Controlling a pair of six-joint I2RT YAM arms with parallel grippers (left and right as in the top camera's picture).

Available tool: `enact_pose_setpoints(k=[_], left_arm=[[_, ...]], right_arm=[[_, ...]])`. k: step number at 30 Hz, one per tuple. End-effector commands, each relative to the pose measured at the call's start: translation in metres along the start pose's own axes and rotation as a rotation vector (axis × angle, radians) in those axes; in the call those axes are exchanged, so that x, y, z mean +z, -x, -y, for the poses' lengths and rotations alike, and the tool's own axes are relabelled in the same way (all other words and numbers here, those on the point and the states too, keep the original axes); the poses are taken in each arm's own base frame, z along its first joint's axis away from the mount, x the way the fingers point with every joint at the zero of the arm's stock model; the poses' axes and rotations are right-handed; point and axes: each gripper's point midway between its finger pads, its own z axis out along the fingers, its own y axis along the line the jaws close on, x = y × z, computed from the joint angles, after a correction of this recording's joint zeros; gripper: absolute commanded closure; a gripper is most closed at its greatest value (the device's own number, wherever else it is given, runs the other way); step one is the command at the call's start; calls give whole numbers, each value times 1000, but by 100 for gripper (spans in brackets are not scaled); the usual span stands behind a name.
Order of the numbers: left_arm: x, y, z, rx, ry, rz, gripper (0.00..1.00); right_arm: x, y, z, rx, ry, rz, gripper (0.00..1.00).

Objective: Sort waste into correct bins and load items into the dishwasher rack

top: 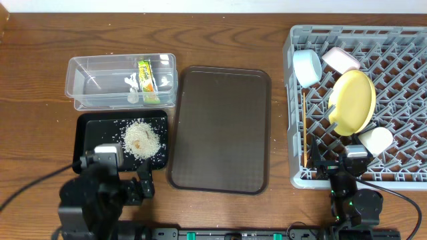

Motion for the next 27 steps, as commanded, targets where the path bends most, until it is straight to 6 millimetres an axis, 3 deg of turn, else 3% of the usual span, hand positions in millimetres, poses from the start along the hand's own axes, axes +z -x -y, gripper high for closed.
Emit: enact_pose_setpoints(k=[1,7,13,20,27], left_arm=[[14,-18,-10,9,24,40,5],[46,-25,-16,8,11,208,5],[71,-11,-18,28,-11,399,5],[86,9,-23,39,-3,609,5],[99,-4,-35,21,47,591,5]], right_arm=[[0,0,-1,-9,0,0,1],[0,0,-1,-9,0,0,1],[0,0,-1,-9,0,0,1],[0,0,-1,-9,0,0,1],[0,0,-1,-9,0,0,1]])
